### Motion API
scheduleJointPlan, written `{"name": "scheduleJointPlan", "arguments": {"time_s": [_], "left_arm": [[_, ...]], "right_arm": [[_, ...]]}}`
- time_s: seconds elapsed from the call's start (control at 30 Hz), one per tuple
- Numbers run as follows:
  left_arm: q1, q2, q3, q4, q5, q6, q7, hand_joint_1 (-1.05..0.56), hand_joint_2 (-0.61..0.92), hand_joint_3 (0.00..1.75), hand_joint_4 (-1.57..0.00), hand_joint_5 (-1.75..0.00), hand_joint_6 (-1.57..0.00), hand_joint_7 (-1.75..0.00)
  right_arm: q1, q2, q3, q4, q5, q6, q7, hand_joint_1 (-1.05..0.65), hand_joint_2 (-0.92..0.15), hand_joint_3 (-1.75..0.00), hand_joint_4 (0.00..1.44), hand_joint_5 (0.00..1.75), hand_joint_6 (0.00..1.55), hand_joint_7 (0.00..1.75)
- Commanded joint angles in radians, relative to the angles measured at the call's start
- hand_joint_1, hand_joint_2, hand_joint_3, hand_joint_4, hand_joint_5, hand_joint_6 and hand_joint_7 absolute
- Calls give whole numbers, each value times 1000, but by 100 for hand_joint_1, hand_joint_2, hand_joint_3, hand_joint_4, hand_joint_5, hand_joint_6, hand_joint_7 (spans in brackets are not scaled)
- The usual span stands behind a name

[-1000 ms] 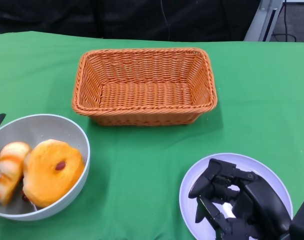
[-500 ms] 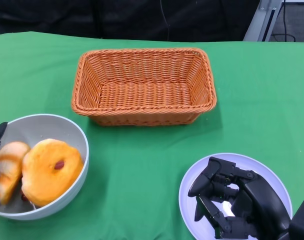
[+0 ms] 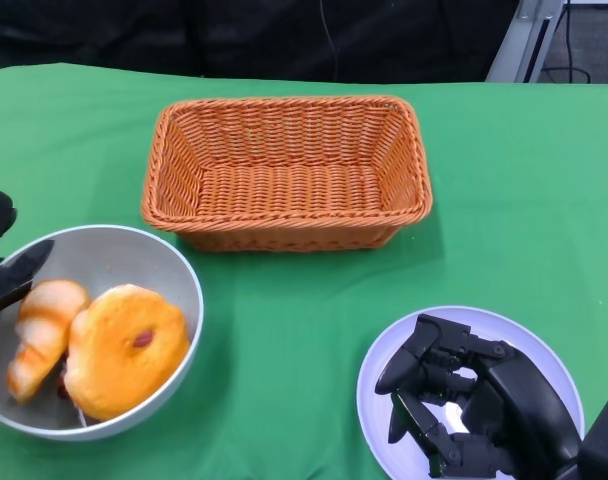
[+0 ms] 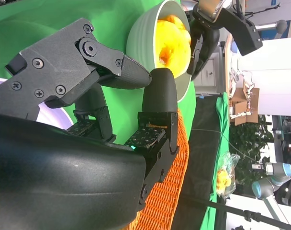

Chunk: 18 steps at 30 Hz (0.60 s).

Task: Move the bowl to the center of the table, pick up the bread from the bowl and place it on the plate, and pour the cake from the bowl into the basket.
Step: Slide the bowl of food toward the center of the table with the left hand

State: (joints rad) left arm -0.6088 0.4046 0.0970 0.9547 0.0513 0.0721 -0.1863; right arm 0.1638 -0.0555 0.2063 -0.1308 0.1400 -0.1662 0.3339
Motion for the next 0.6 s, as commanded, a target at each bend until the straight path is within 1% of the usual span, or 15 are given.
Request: {"name": "scheduleJointPlan", "arguments": {"time_s": [0.03, 0.1, 0.2, 0.3, 0.37, 0.6], "left_arm": [[49, -15, 32, -80, -59, 31, -40, -54, 92, 48, -18, -2, -18, -2], [64, -22, 44, -121, -82, 60, -46, -55, 92, 47, -17, -2, -19, -2], [88, -42, 61, -195, -122, 121, -54, -58, 92, 48, -12, 0, -13, 0], [103, -52, 61, -245, -135, 162, -57, -59, 92, 49, -11, 0, -11, 0], [107, -59, 59, -262, -143, 177, -69, -60, 92, 50, -8, 0, -7, 0], [102, -89, 78, -293, -196, 260, -80, -57, 92, 51, -2, 0, -4, 0]], "right_arm": [[1, -5, -9, 1, 0, -11, 0, -19, -56, -99, 73, 157, 73, 130], [0, -6, -10, 3, 0, -16, 1, -18, -56, -99, 73, 157, 73, 130], [3, -6, -9, -3, 0, -7, -1, -18, -57, -99, 73, 156, 73, 130], [4, -6, -9, -5, -1, -6, -1, -17, -57, -98, 73, 156, 73, 130], [3, -7, -7, -3, -4, -13, 0, -18, -57, -98, 73, 156, 72, 130], [4, -4, -6, -4, -4, -5, -4, -18, -58, -96, 73, 156, 72, 130]]}}
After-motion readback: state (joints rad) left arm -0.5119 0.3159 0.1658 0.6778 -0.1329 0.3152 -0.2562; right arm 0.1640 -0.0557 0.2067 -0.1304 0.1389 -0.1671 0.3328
